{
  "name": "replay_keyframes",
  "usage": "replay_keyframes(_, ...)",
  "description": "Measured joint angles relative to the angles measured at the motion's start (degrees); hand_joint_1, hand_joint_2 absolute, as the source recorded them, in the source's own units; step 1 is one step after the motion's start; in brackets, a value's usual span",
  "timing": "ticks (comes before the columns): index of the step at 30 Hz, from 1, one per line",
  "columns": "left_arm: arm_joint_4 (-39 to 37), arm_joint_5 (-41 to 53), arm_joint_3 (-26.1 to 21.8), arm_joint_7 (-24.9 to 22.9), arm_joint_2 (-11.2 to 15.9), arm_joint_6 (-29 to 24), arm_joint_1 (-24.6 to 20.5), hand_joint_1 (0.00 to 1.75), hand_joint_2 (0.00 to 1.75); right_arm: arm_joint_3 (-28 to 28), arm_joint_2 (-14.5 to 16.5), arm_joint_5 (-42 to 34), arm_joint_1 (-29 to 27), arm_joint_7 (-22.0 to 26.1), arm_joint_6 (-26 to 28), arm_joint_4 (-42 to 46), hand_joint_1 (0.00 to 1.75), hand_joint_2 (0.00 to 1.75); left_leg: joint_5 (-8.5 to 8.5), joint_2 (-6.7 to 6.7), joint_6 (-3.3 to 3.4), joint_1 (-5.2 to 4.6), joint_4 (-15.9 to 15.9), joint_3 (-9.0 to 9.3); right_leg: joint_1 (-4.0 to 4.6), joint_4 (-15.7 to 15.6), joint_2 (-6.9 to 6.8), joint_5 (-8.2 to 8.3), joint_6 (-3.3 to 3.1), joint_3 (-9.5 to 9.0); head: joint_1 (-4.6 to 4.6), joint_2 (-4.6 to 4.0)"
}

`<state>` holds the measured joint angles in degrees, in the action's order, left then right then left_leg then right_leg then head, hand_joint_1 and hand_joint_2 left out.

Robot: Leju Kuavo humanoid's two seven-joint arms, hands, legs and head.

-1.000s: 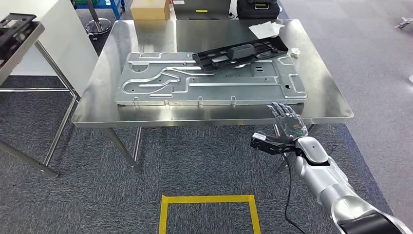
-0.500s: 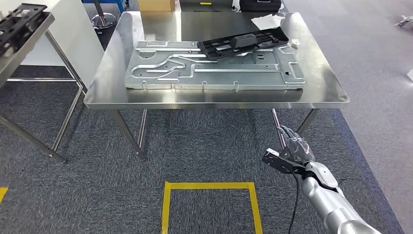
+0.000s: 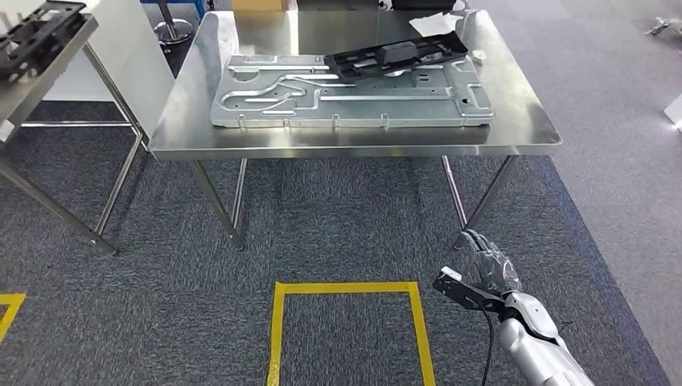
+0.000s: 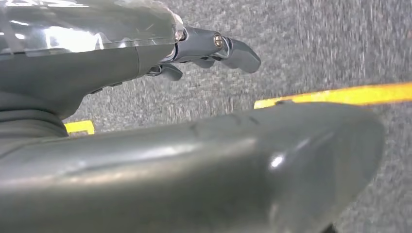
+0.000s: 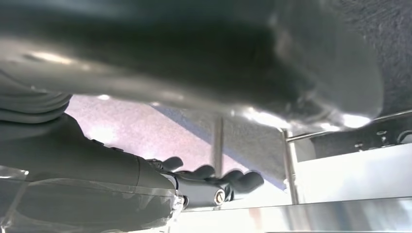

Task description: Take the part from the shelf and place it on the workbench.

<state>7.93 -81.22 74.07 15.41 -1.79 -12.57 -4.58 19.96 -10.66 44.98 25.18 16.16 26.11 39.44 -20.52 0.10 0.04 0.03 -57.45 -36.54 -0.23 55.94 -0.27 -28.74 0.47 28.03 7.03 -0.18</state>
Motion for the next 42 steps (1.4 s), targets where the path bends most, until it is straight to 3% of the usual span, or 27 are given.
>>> replay_keyframes(1, 0.0, 0.0, 0.1, 0.0, 0.1, 0.0, 0.1, 0.00, 0.00, -0.1, 0.1, 0.1, -0.1, -0.1, 0.0, 0.0, 0.00, 0.00, -0.76, -0.04, -0.33, 0.07, -0.5, -0.42, -0.10, -0.1, -0.12, 0.62, -0.47, 0.45, 0.01, 0.00)
replay_keyframes(2, 0.0, 0.0, 0.2, 0.0, 0.1, 0.0, 0.1, 0.00, 0.00, -0.1, 0.1, 0.2, -0.3, -0.2, 0.0, 0.1, 0.00, 0.00, -2.74, -0.09, -0.61, 0.11, -2.2, -1.14, -0.24, -0.2, -0.24, 1.36, -0.91, 1.10, 0.01, 0.00)
replay_keyframes(5, 0.0, 0.2, 0.4, 0.0, 0.2, 0.0, 0.1, 0.00, 0.00, -0.4, 0.3, 0.4, -1.0, -0.4, 0.1, 0.5, 0.00, 0.00, -11.30, -0.12, -1.24, 0.32, -12.3, -3.85, -0.18, -0.2, -0.38, 3.47, -1.53, 3.75, 0.01, 0.00)
replay_keyframes(6, 0.0, 0.2, 0.4, -0.1, 0.2, 0.0, 0.1, 0.00, 0.00, -0.6, 0.3, 0.5, -1.5, -0.4, 0.2, 0.7, 0.00, 0.00, -12.27, -0.11, -1.40, 0.36, -15.1, -4.01, -0.12, 0.0, -0.42, 4.12, -1.50, 4.72, 0.01, 0.00)
replay_keyframes(7, 0.0, 0.2, 0.5, -0.2, 0.2, 0.0, 0.1, 0.00, 0.00, -0.7, 0.3, 0.6, -2.0, -0.4, 0.2, 1.0, 0.00, 0.00, -11.85, -0.11, -1.51, 0.40, -16.4, -3.38, -0.07, 0.2, -0.45, 4.74, -1.41, 5.72, 0.01, 0.00)
replay_keyframes(9, 0.0, 0.3, 0.6, -0.3, 0.2, -0.1, 0.1, 0.00, 0.00, -1.1, 0.3, 1.2, -3.0, -0.7, 0.1, 1.7, 0.00, 0.00, -8.85, -0.11, -1.43, 0.42, -13.0, 0.78, -0.05, 0.8, -0.47, 5.80, -1.13, 7.73, 0.01, 0.00)
replay_keyframes(11, 0.0, 0.4, 0.6, -0.4, 0.3, -0.2, -0.1, 0.00, 0.00, -1.5, 0.4, 2.1, -3.6, -1.2, 0.1, 2.5, 0.00, 0.00, -8.59, -0.13, -0.89, 0.25, -4.8, 6.66, 0.01, 1.7, -0.44, 6.70, -0.66, 9.31, 0.01, 0.00)
replay_keyframes(12, 0.0, 0.5, 0.6, -0.4, 0.3, -0.2, -0.2, 0.00, 0.00, -1.7, 0.4, 2.6, -3.7, -1.5, 0.1, 2.8, 0.00, 0.00, -9.25, -0.14, -0.52, 0.13, -1.7, 8.56, 0.03, 1.9, -0.45, 7.15, -0.36, 9.72, 0.01, 0.00)
replay_keyframes(13, 0.0, 0.7, 0.7, -0.3, 0.3, -0.2, -0.3, 0.00, 0.00, -1.8, 0.4, 3.1, -3.8, -1.8, 0.3, 3.0, 0.00, 0.00, -9.98, -0.16, -0.12, -0.03, 0.1, 9.44, 0.01, 2.0, -0.48, 7.61, -0.02, 9.92, 0.01, 0.00)
replay_keyframes(15, 0.0, 1.1, 0.9, -0.3, 0.3, -0.1, -0.4, 0.00, 0.00, -1.9, 0.4, 4.3, -4.2, -2.3, 0.7, 3.4, 0.00, 0.00, -9.38, -0.17, 0.81, -0.07, 0.7, 9.16, -0.12, 1.8, -0.54, 8.44, 0.69, 10.03, 0.01, -0.01)
replay_keyframes(16, 0.0, 1.2, 1.0, -0.4, 0.2, -0.1, -0.5, 0.00, 0.00, -1.9, 0.4, 4.8, -4.5, -2.6, 0.9, 3.6, 0.00, 0.00, -8.73, -0.14, 1.33, -0.02, 0.9, 8.76, -0.24, 2.1, -0.44, 7.87, 1.02, 10.29, 0.01, 0.00)
replay_keyframes(17, 0.0, 1.3, 1.2, -0.5, 0.2, -0.1, -0.5, 0.00, 0.00, -2.0, 0.4, 5.3, -4.9, -2.9, 1.0, 3.7, 0.00, 0.00, -7.95, -0.12, 1.82, 0.08, 1.1, 8.24, -0.35, 3.4, -0.30, 6.16, 1.30, 10.83, 0.00, -0.01)
replay_keyframes(18, 0.0, 1.4, 1.3, -0.6, 0.2, -0.1, -0.5, 0.00, 0.00, -2.1, 0.4, 5.6, -5.1, -3.3, 1.1, 3.9, 0.00, 0.00, -7.24, -0.14, 2.16, 0.18, 1.3, 7.61, -0.50, 5.6, -0.16, 3.66, 1.52, 11.60, 0.00, -0.01)
replay_keyframes(20, 0.0, 1.5, 1.6, -0.7, 0.2, -0.1, -0.5, 0.00, 0.00, -2.4, 0.5, 6.1, -5.3, -3.9, 1.2, 4.0, 0.00, 0.00, -5.98, -0.31, 2.38, 0.17, 1.2, 5.98, -0.73, 13.1, 0.01, -2.00, 1.96, 13.68, 0.01, -0.01)
replay_keyframes(21, 0.0, 1.5, 1.6, -0.8, 0.2, -0.1, -0.5, 0.00, 0.00, -2.5, 0.5, 6.4, -5.4, -4.2, 1.2, 4.0, 0.00, 0.00, -5.45, -0.41, 2.30, 0.17, 1.2, 5.18, -0.83, 16.6, 0.01, -3.30, 2.17, 14.41, 0.01, -0.01)
replay_keyframes(22, 0.0, 1.5, 1.7, -0.9, 0.2, 0.0, -0.4, 0.00, 0.00, -2.6, 0.5, 6.9, -5.4, -4.4, 1.3, 4.0, 0.00, 0.00, -4.85, -0.49, 2.18, 0.18, 1.1, 4.37, -0.94, 19.0, 0.01, -3.35, 2.35, 14.51, 0.01, -0.01)
replay_keyframes(23, 0.0, 1.5, 1.7, -0.9, 0.2, 0.2, -0.4, 0.00, 0.00, -2.6, 0.6, 7.6, -5.4, -4.7, 1.5, 4.0, 0.00, 0.00, -4.34, -0.60, 2.01, 0.21, 1.1, 3.65, -1.06, 19.1, 0.01, -2.22, 2.44, 13.55, 0.01, 0.00)
replay_keyframes(25, 0.0, 1.3, 1.7, -1.0, 0.1, 0.6, -0.4, 0.00, 0.00, -2.8, 0.7, 8.9, -5.4, -5.4, 2.0, 4.0, 0.00, 0.00, -3.53, -0.85, 1.52, 0.33, 0.8, 2.53, -1.30, 13.3, 0.25, 0.61, 2.44, 8.48, 0.01, 0.00)
replay_keyframes(27, 0.0, 1.1, 1.7, -1.1, 0.0, 0.7, -0.4, 0.00, 0.00, -3.0, 0.9, 10.2, -5.3, -6.2, 2.6, 4.0, 0.00, 0.00, -2.96, -1.15, 0.87, 0.28, 0.4, 1.79, -1.25, 4.7, 1.05, 0.51, 2.10, 2.49, 0.01, -0.01)
replay_keyframes(29, 0.0, 1.0, 1.7, -1.2, 0.0, 0.5, -0.5, 0.00, 0.00, -3.3, 1.0, 11.3, -5.4, -6.9, 3.0, 4.0, 0.00, 0.00, -2.35, -1.43, 0.10, 0.17, 0.2, 1.38, -0.97, 0.7, 1.43, -0.63, 1.41, 0.17, 0.01, -0.01)
replay_keyframes(31, 0.0, 1.0, 1.8, -1.3, 0.0, 0.4, -0.3, 0.00, 0.00, -3.7, 1.1, 11.9, -5.7, -7.4, 3.1, 4.0, 0.00, 0.00, -2.01, -1.58, -0.60, 0.26, 0.1, 1.09, -0.97, 0.3, 0.96, -0.32, 0.36, 0.46, 0.01, 0.01)
replay_keyframes(32, 0.0, 1.1, 1.8, -1.4, 0.1, 0.4, -0.3, 0.00, 0.00, -3.9, 1.2, 12.2, -5.9, -7.6, 3.1, 4.2, 0.00, 0.00, -2.73, -1.44, -0.87, 0.35, -0.8, 0.59, -0.99, 0.3, 0.73, 0.01, -0.24, 0.68, 0.01, 0.01)
replay_keyframes(34, 0.0, 1.3, 1.9, -1.6, 0.1, 0.4, -0.2, 0.00, 0.00, -4.4, 1.3, 12.5, -6.3, -7.8, 3.1, 4.6, 0.00, 0.00, -6.47, -0.95, -1.28, 0.51, -6.1, -1.71, -0.89, 0.1, 0.15, 0.67, -1.17, 1.30, 0.01, 0.00)
replay_keyframes(36, 0.0, 1.5, 2.0, -1.7, 0.1, 0.4, -0.2, 0.00, 0.00, -4.9, 1.4, 12.9, -7.0, -8.0, 3.0, 5.0, 0.00, 0.00, -10.75, -0.64, -1.59, 0.55, -14.1, -4.68, -0.54, 0.2, -0.36, 1.07, -1.56, 1.97, 0.01, -0.01)
replay_keyframes(38, 0.0, 1.6, 2.0, -1.9, 0.0, 0.4, -0.1, 0.00, 0.00, -5.4, 1.5, 13.5, -7.9, -8.5, 3.0, 5.4, 0.00, 0.00, -11.41, -0.52, -1.56, 0.54, -17.2, -5.08, -0.16, 0.4, -0.86, 1.28, -1.64, 2.39, 0.01, 0.00)
replay_keyframes(39, 0.0, 1.7, 2.1, -2.1, 0.0, 0.4, -0.1, 0.00, 0.00, -5.6, 1.5, 13.8, -8.2, -8.7, 3.0, 5.7, 0.00, 0.00, -10.29, -0.48, -1.34, 0.50, -15.6, -3.73, 0.02, 0.5, -1.06, 1.31, -1.65, 2.48, 0.01, 0.01)
replay_keyframes(42, 0.0, 1.9, 2.2, -2.4, 0.1, 0.2, -0.2, 0.00, 0.00, -6.2, 1.9, 14.6, -8.9, -9.4, 3.0, 6.9, 0.00, 0.00, -6.42, 0.27, 0.27, -0.04, -4.0, 3.31, 0.48, 0.8, -1.51, 1.30, -1.50, 2.60, 0.01, 0.00)
